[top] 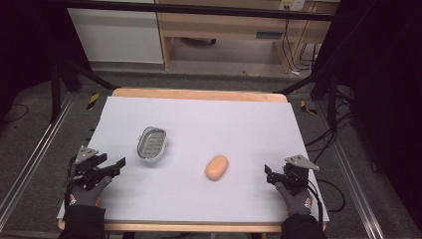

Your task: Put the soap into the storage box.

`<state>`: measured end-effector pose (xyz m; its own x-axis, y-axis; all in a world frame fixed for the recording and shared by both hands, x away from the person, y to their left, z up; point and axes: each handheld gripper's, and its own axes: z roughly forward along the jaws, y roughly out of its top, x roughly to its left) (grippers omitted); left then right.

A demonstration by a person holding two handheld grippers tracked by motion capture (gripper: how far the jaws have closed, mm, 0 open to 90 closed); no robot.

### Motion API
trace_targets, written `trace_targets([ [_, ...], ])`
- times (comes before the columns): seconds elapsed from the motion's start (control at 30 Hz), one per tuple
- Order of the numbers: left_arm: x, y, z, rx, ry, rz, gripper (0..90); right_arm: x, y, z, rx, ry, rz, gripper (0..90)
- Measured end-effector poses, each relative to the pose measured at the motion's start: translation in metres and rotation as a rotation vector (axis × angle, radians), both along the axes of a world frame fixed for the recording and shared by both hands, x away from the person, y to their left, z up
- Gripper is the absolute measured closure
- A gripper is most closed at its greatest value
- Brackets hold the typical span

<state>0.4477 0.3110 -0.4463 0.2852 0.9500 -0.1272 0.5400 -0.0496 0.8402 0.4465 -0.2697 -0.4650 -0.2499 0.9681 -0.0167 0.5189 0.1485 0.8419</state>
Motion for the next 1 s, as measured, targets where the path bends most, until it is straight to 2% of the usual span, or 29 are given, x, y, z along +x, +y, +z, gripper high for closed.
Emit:
trace_targets([
  [0.1, -0.001, -0.003, 0.001, -0.009, 0.0, -0.012, 24.4, -0.001, -0.002, -0.001, -0.004, 0.003, -0.004, 8.6],
  [0.33, -0.001, -0.011, 0.002, 0.007, 0.003, -0.031, 22.6, -0.006, -0.003, 0.0, -0.008, -0.025, 0.002, 7.3],
  [0.47, -0.001, -0.017, 0.002, 0.015, 0.0, -0.045, 22.2, -0.006, 0.0, -0.001, -0.019, -0.013, 0.012, 7.3],
  [0.73, -0.002, -0.031, 0.003, 0.025, -0.003, -0.083, 21.6, -0.005, 0.0, -0.001, -0.024, -0.02, 0.006, 6.9],
  [0.87, -0.002, -0.041, 0.003, 0.048, 0.001, -0.117, 21.5, -0.005, 0.002, -0.002, -0.029, -0.015, 0.008, 6.7],
  [1.0, -0.002, -0.049, 0.003, 0.053, -0.001, -0.138, 21.2, -0.005, 0.004, -0.001, -0.034, -0.025, 0.007, 6.2],
])
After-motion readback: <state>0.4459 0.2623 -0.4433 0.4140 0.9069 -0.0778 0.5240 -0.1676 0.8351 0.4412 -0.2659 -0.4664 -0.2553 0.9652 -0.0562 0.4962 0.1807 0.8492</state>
